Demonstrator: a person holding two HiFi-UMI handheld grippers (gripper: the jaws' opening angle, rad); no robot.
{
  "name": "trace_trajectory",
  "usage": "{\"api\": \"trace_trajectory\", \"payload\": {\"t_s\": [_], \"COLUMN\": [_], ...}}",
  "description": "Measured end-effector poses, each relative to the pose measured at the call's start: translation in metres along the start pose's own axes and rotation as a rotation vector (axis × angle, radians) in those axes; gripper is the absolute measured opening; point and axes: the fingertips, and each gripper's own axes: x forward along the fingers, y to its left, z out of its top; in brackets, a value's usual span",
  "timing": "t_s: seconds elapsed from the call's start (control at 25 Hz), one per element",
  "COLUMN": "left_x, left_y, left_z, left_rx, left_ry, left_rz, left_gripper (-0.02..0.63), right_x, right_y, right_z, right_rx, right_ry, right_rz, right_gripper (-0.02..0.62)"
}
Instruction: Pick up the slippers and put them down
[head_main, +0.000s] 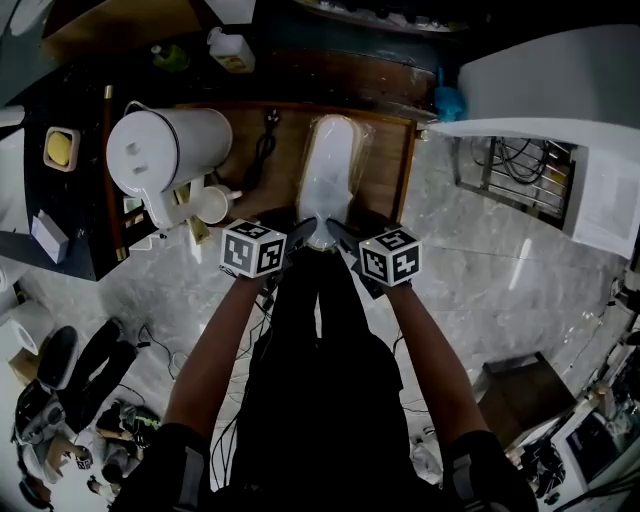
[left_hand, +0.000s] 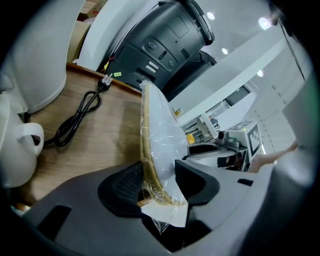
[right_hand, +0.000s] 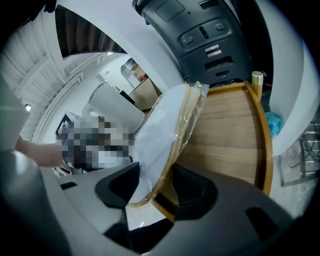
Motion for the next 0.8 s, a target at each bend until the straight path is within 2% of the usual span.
{"api": "trace_trajectory", "payload": {"t_s": [0.4, 0.8], "left_x": [0.017, 0.018], "left_y": [0.015, 0.021], "left_z": [-0.009, -0.009], "left_rx": [-0.103, -0.093], "left_ry": [0.025, 0.036], "left_rz": [0.002, 0.047], "left_gripper": [0.207, 0.207], "right_x": [0.011, 0.013], "right_y": [-0.015, -0.021], "right_z": [-0.011, -0.013], "right_rx": [0.059, 0.053], "right_ry": [0.011, 0.023], "right_rz": [-0.052, -0.112], "right_gripper": [0.204, 0.206]}}
